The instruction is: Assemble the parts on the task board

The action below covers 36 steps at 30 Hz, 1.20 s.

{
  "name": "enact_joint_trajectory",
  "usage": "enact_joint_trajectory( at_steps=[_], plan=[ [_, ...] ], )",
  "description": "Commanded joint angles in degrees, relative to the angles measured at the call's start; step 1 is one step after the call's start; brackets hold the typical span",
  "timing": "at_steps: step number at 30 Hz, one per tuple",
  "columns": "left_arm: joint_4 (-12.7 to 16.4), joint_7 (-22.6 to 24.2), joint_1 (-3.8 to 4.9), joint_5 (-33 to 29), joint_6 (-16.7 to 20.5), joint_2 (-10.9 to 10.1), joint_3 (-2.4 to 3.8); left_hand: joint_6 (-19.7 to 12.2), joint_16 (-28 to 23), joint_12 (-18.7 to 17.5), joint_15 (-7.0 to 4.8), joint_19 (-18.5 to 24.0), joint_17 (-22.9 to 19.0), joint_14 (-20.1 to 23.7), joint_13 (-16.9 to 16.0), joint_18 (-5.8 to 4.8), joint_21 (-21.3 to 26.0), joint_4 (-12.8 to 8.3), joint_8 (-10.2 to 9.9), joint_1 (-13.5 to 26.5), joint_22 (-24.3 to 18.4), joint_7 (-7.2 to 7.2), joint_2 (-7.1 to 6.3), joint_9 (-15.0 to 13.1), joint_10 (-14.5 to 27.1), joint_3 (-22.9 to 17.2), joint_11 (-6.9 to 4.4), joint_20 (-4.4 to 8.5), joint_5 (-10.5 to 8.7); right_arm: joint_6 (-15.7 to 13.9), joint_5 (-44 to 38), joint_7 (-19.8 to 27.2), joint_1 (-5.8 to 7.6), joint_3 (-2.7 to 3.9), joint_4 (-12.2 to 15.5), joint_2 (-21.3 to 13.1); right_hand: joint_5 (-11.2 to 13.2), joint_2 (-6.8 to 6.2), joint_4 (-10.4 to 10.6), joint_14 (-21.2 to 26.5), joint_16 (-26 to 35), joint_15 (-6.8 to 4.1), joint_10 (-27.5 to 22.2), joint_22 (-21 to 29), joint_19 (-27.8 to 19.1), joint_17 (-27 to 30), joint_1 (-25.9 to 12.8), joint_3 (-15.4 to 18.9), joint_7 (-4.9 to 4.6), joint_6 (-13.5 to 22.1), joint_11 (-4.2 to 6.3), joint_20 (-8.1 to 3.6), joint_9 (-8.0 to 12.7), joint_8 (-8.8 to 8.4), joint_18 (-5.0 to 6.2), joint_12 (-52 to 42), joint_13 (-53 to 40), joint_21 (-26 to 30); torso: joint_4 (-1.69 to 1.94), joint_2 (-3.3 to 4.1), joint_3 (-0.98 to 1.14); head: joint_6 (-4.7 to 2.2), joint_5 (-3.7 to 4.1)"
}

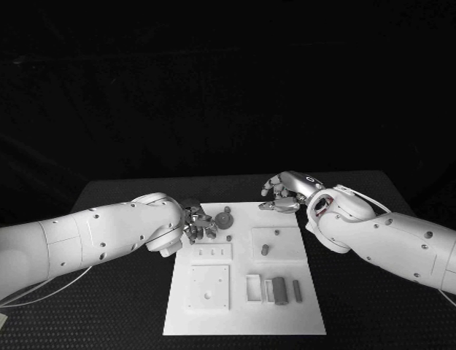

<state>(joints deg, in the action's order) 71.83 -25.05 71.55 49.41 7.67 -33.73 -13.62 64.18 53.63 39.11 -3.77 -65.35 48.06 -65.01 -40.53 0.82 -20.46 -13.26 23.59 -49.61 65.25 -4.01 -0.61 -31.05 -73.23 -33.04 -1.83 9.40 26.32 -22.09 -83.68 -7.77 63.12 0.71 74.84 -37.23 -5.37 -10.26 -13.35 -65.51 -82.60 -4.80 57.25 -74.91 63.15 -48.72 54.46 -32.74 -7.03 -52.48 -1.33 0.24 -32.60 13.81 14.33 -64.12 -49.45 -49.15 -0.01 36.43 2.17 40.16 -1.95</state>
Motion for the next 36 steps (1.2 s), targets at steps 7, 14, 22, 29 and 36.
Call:
enact_joint_trajectory(
  at_steps=[7, 14, 22, 29, 36],
  plan=[
    [-0.69, -1.59, -0.73, 3.45, -3.19, 1.09, 0.04, 2.75, 2.30, 2.26, -0.52, -1.26, -0.63, -0.77, -0.73, 0.51, -0.87, -1.79, 1.57, 0.83, 1.59, 2.42, 0.59, -0.87, -1.93, -2.51, -2.59, 0.45, -0.59, 0.42, 0.43, 0.41, 0.00, 0.04, 0.52, 0.01, 0.20, 0.21, 0.26, 0.35, 0.11, -0.12, -0.16, -0.79, -0.47, -0.07, 0.61, -0.03, -0.62, -0.70, 0.10, -0.04, -0.09, 0.11, 0.67, 0.20, 0.11, 0.33, 0.05, 0.04, -0.04, 0.68, 0.21],
    [-0.47, -1.88, -1.30, 10.06, -3.71, 1.37, 0.04, 2.90, 3.05, 2.86, -0.65, -1.51, -0.90, -0.92, -0.88, 0.55, -1.07, -1.76, 2.01, 0.92, 2.10, 2.59, 0.64, -1.09, -2.05, -2.53, -2.76, 0.58, -0.54, 0.48, 0.44, 0.28, 0.00, 0.05, 0.68, -0.12, 0.20, 0.24, 0.27, 0.36, 0.11, -0.12, -0.16, -0.79, -0.48, -0.07, 0.62, -0.03, -0.62, -0.69, 0.10, -0.03, -0.10, 0.10, 0.67, 0.21, 0.13, 0.33, 0.09, -0.01, -0.03, 1.03, 0.28],
    [-0.49, -2.28, -1.73, 13.09, -4.50, 1.66, 0.05, 3.17, 3.72, 3.40, -0.72, -1.78, -1.13, -1.12, -0.98, 0.61, -1.26, -1.50, 2.45, 1.24, 2.54, 2.81, 0.81, -1.30, -2.29, -2.46, -2.98, 0.69, -0.68, 0.65, 0.44, 0.23, 0.00, 0.05, 0.81, -0.24, 0.21, 0.41, 0.23, 0.38, 0.11, -0.12, -0.16, -0.80, -0.50, -0.06, 0.73, -0.06, -0.62, -0.67, 0.10, -0.03, -0.13, 0.09, 0.66, 0.21, 0.17, 0.34, 0.07, 0.01, -0.02, 1.36, 0.29],
    [-0.85, -2.12, -2.20, 14.57, -4.44, 1.94, 0.05, 3.35, 4.37, 3.91, -0.81, -1.99, -1.40, -1.24, -1.06, 0.67, -1.44, -1.37, 2.85, 1.53, 2.99, 2.97, 0.96, -1.51, -2.44, -2.43, -3.14, 0.77, -0.74, 0.96, 0.44, 0.09, 0.00, 0.05, 0.92, -0.33, 0.22, 0.41, 0.19, 0.39, 0.11, -0.12, -0.17, -0.80, -0.51, -0.06, 0.77, -0.04, -0.62, -0.66, 0.10, -0.03, -0.14, 0.08, 0.67, 0.21, 0.19, 0.34, 0.08, -0.01, -0.02, 1.60, 0.29],
    [-1.52, -2.09, -3.06, 15.82, -4.31, 2.41, 0.06, 3.48, 4.98, 4.38, -0.91, -2.17, -1.66, -1.31, -1.13, 0.72, -1.58, -1.24, 3.18, 1.87, 3.41, 3.11, 1.41, -1.68, -2.53, -2.40, -3.28, 0.85, -1.05, 1.34, 0.41, 0.00, 0.00, 0.05, 0.99, -0.44, 0.22, 0.49, 0.15, 0.42, 0.13, -0.12, -0.18, -0.81, -0.54, -0.05, 0.81, -0.03, -0.64, -0.57, 0.09, -0.02, -0.14, 0.03, 0.67, 0.22, 0.22, 0.36, 0.12, -0.01, -0.06, 1.86, 0.51]
  ],
)
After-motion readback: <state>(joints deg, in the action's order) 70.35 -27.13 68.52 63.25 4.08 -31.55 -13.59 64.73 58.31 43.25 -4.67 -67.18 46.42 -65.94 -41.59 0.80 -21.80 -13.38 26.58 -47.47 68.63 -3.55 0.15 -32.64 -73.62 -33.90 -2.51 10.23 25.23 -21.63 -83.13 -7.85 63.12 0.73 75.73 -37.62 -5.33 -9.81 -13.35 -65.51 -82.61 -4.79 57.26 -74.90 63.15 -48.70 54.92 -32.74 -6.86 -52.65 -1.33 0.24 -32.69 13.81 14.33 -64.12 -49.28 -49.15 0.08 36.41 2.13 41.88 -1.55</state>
